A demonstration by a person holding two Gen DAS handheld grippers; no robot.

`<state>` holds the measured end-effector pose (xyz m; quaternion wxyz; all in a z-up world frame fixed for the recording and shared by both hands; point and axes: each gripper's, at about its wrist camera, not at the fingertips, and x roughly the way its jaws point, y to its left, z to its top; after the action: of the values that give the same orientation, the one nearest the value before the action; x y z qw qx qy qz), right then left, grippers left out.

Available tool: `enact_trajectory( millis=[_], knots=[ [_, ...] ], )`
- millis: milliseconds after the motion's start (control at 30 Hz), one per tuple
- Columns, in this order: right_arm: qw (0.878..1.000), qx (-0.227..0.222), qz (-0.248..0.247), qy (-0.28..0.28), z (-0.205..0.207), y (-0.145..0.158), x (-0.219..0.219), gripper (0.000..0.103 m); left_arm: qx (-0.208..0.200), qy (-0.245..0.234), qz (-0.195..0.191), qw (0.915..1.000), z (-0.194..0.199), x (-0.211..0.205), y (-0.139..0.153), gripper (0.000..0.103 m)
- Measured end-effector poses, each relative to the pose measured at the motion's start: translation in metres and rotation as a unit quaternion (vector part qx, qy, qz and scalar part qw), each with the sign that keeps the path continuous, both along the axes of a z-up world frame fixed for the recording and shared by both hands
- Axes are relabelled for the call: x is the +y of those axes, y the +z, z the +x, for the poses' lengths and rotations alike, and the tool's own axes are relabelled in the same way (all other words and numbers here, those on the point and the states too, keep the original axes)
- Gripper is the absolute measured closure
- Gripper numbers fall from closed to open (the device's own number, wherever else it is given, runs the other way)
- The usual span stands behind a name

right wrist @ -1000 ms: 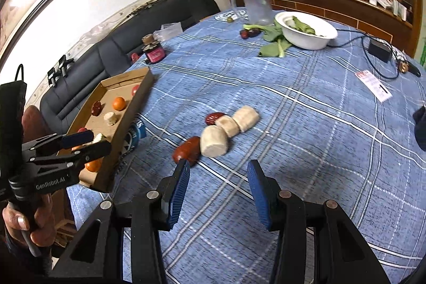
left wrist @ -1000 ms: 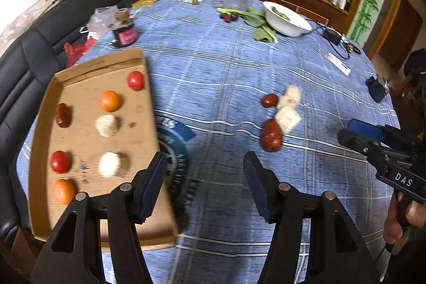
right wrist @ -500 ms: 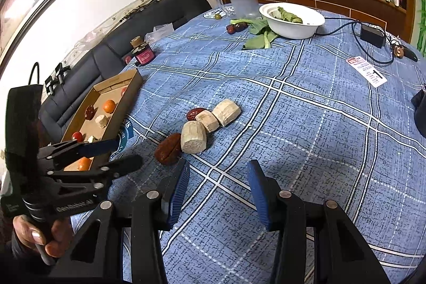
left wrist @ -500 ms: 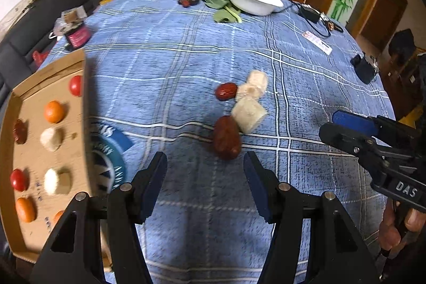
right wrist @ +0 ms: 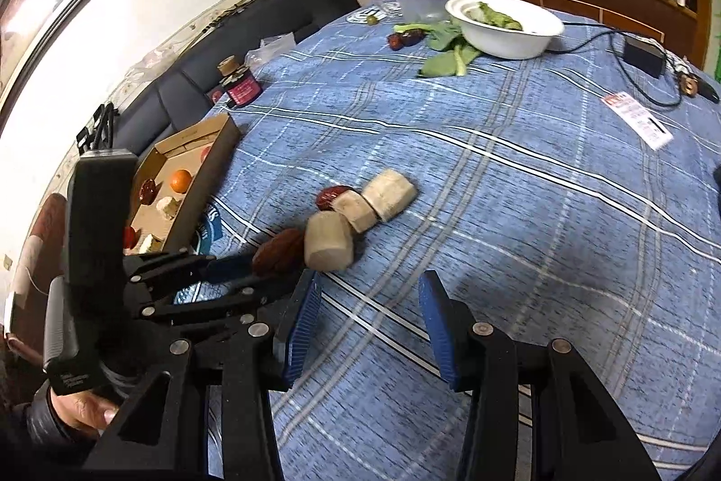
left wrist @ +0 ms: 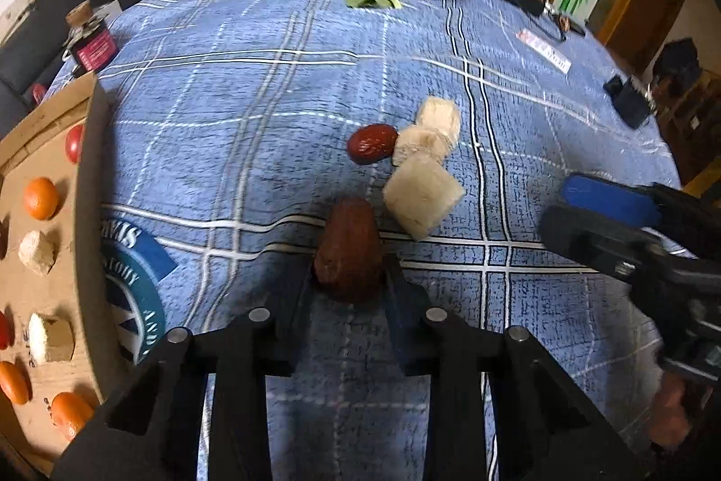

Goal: Organize fruits
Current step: 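Grasp a red date with the left gripper while the right grasps a rice cake, then carry the date and rice cake into the tray and open both grippers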

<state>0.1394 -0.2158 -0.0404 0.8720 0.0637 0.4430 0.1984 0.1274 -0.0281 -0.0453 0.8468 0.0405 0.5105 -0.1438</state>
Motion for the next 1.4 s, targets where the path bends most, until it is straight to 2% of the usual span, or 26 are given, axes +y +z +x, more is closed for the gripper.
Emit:
enact_trajectory(
  millis=[200, 333, 400, 433, 500, 733, 900, 1100, 1400],
  knots=[
    [1.0, 0.012, -0.005, 0.023, 0.02, -0.013, 0.033, 0.056, -0.018, 0.02, -0.031, 0.9991, -0.014, 0.034, 0.025, 0.076],
    [0.999, 0.02, -0.02, 0.027, 0.03, -0.026, 0.048, 0.056, -0.028, 0.027, -0.034, 0.9986, -0.021, 0.045, 0.036, 0.076],
    [0.999, 0.024, -0.028, 0.024, 0.033, -0.033, 0.052, 0.061, -0.032, 0.031, -0.034, 0.9984, -0.023, 0.049, 0.039, 0.076],
    [0.999, 0.023, -0.032, 0.02, 0.033, -0.035, 0.053, 0.069, -0.033, 0.033, -0.034, 0.9983, -0.024, 0.051, 0.04, 0.076],
    [0.999, 0.021, -0.03, 0.019, 0.029, -0.034, 0.052, 0.069, -0.035, 0.035, -0.035, 0.9981, -0.024, 0.055, 0.042, 0.076],
    [0.999, -0.001, -0.018, 0.028, 0.007, -0.014, 0.051, 0.069, -0.062, 0.054, -0.01, 0.9965, -0.034, 0.065, 0.051, 0.076],
    [0.999, -0.019, -0.006, 0.048, -0.011, 0.006, 0.058, 0.07, -0.096, 0.066, 0.02, 0.993, -0.048, 0.074, 0.062, 0.076],
    [0.997, -0.035, 0.003, 0.07, -0.026, 0.023, 0.074, 0.07, -0.119, 0.081, 0.036, 0.9889, -0.061, 0.089, 0.071, 0.076],
    [0.994, -0.05, -0.001, 0.096, -0.039, 0.035, 0.097, 0.07, -0.128, 0.103, 0.039, 0.9856, -0.076, 0.112, 0.074, 0.076]
  ],
)
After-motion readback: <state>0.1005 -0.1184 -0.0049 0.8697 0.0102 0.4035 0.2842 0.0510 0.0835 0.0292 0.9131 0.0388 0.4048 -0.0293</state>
